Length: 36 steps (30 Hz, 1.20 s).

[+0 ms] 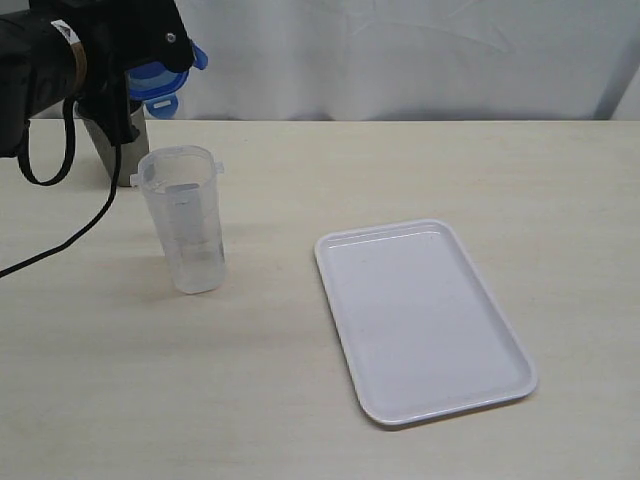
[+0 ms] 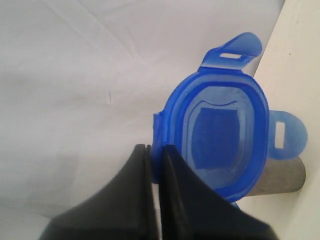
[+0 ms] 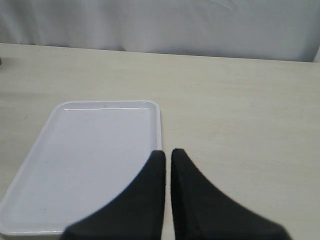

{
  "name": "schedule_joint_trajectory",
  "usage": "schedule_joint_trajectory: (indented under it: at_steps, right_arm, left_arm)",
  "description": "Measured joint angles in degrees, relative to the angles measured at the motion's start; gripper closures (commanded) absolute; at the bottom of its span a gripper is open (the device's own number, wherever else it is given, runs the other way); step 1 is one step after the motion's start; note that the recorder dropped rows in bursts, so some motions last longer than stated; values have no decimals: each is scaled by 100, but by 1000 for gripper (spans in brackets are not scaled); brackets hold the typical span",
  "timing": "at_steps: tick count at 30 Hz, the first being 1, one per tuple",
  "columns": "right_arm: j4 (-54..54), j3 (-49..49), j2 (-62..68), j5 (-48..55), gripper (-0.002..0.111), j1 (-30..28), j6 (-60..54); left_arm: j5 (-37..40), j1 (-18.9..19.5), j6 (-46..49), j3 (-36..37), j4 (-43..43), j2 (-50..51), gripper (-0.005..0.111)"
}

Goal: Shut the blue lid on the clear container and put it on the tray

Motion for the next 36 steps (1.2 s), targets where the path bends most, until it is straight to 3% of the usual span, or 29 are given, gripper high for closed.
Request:
schedule_joint_trajectory:
  at_steps: [21, 36]
  right_arm:
    - [0, 0, 0, 0, 104, 0, 0]
    - [0, 0, 0, 0, 104, 0, 0]
  left_arm:
    - [135, 0, -10, 0, 8, 0, 107]
    - [-318, 0, 3, 13, 8, 0, 107]
